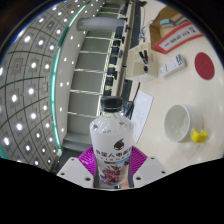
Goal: Pour water
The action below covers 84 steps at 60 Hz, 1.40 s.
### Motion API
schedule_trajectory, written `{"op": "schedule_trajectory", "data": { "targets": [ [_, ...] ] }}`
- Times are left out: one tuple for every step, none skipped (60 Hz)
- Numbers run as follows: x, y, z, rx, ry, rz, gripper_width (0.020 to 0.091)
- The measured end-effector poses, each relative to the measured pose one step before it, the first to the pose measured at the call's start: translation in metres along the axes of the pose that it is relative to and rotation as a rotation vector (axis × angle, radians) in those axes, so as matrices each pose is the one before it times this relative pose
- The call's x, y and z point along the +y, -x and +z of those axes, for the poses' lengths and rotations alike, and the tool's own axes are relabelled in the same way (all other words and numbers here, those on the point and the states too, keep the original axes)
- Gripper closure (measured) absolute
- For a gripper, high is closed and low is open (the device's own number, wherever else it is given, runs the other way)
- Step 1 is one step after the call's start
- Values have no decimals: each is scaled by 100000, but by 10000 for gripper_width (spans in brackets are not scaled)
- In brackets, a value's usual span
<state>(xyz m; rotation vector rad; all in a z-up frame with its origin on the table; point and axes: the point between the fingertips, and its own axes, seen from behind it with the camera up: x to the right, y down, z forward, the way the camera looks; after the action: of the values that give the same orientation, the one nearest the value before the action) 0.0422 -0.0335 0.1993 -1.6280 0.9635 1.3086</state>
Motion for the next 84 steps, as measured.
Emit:
{"op": "schedule_trajectory", "data": {
  "targets": [
    [461, 926, -2013, 517, -450, -5892, 710],
    [-851, -14, 462, 1470, -838, -6951, 708],
    [-1134, -427, 805, 1622, -959, -6587, 708],
    [-947, -47, -39, 1688, -1070, -6533, 708],
    [-1005, -93, -53, 1507, -1334, -6353, 707],
    [-1024, -135, -46, 1249, -1459, -6057, 709],
    [-1000, -128, -120, 1051, -1459, -5844, 710],
    [-984, -231, -86, 977, -1478, -5530, 709],
    [-1075, 637, -1892, 781, -1314, -5004, 707],
    [-891, -302, -51, 1149, -1411, -4934, 708],
    [-648, -992, 703, 1068, -1479, -4594, 708],
    [-812, -532, -30, 1171, -1317, -4610, 708],
    [-760, -626, -72, 1310, -1297, -4429, 708],
    [-716, -688, -62, 1416, -1336, -4281, 708],
    [-648, -807, -31, 1544, -1286, -4215, 707],
    [-578, -879, -10, 1733, -1275, -4188, 707],
    [-1055, -510, -893, 1789, -1102, -4324, 709],
    [-309, -997, -33, 2122, -889, -4253, 708],
    [-288, -1062, 88, 2269, -628, -4084, 708],
    [-141, -1089, 46, 2399, -609, -3972, 709],
    [-30, -1096, 79, 2422, -503, -3625, 708],
    [73, -1034, 51, 2174, -362, -3336, 708],
    [113, -931, 55, 1909, -261, -3043, 708],
    [233, -894, 71, 1740, -119, -2740, 707],
    [315, -985, -20, 1512, -67, -2450, 708],
    [516, -875, 172, 1573, -21, -2296, 709],
    [218, -699, 22, 1190, 360, -1879, 708],
    [528, -602, 170, 1128, 393, -1860, 708],
    [614, -540, 164, 901, 595, -1631, 709],
    [673, -509, 178, 845, 775, -1388, 706],
    [716, -525, 194, 909, 780, -1292, 708],
    [724, -512, 215, 846, 783, -1191, 708],
    [739, -471, 232, 608, 891, -945, 707],
    [1274, -233, 367, 503, 660, -849, 708],
    [406, -656, -3, -222, 1002, -248, 707],
    [644, -282, 161, 87, 915, -190, 708],
    [634, -273, 195, 137, 774, 13, 708],
    [609, -211, 189, 68, 660, 211, 708],
    [627, -161, 184, -108, 688, 359, 707],
    [634, -124, 185, -242, 689, 377, 708],
    [615, -112, 200, -167, 634, 364, 709],
    [896, 139, 615, 191, 520, 327, 707],
    [591, 60, 166, 399, 850, 222, 708],
    [674, -427, -176, 132, 658, 103, 708],
    [579, -222, 155, 214, 638, 18, 708],
    [527, -204, 181, 235, 563, -118, 708],
    [503, -168, 155, 199, 502, -64, 708],
    [511, -139, 135, 89, 471, -23, 708],
    [534, -144, 156, 94, 478, -11, 708],
    [546, -158, 127, 174, 581, -55, 708],
    [647, 88, 431, 191, 1006, -349, 698],
    [-348, -155, -312, -379, -3834, -337, 704],
    [-144, 153, 33, 175, -556, -428, 706],
    [112, 98, -68, -183, -159, -735, 704],
    [-149, 58, 2, -139, -987, -842, 704],
    [131, 20, -22, 157, 298, -943, 704],
    [-95, 10, 3, 183, -453, -453, 697],
    [-21, 13, 20, 184, -241, -154, 696],
    [65, -89, 300, 196, -362, 102, 681],
    [-79, -18, -116, 78, -531, 611, 671],
    [9, -27, -86, 8, -169, 686, 655],
    [-5, -46, -88, -88, -240, 549, 647],
    [-17, 7, -75, -203, -103, 316, 628],
    [0, -2, -49, -189, 18, 103, 610],
    [-1, 0, -30, -167, 167, 31, 594],
    [11, -31, 202, -65, 379, -71, 575],
    [32, -5, -233, -60, 458, -123, 562],
    [96, 12, -2, -11, 916, -114, 551],
    [183, 51, -8, -78, 1181, -2, 529],
    [223, 31, 0, -101, 1273, -82, 495],
    [217, 6, -28, -115, 1330, -132, 445],
    [187, 69, -63, -256, 1144, -185, 384],
    [114, 89, -103, -358, 865, -81, 310],
    [41, 57, -142, -258, 569, 89, 231],
    [117, 173, -56, -174, 379, 101, 246],
    [-11, 21, -174, -164, 495, 131, 268],
    [-17, -28, -212, 5, 492, 70, 276],
    [-71, -47, -229, 44, 390, 19, 269],
    [-61, -33, -245, 55, 460, -31, 260],
    [-55, -10, -296, 143, 617, -31, 245],
    [-46, -66, -246, 167, 850, 143, 235],
    [-132, -262, -260, 260, 1093, 14, 238],
    [-45, 388, -571, 243, 1052, -26, 241],
    [23, 72, -346, 111, 988, -50, 246]
  ]
}}
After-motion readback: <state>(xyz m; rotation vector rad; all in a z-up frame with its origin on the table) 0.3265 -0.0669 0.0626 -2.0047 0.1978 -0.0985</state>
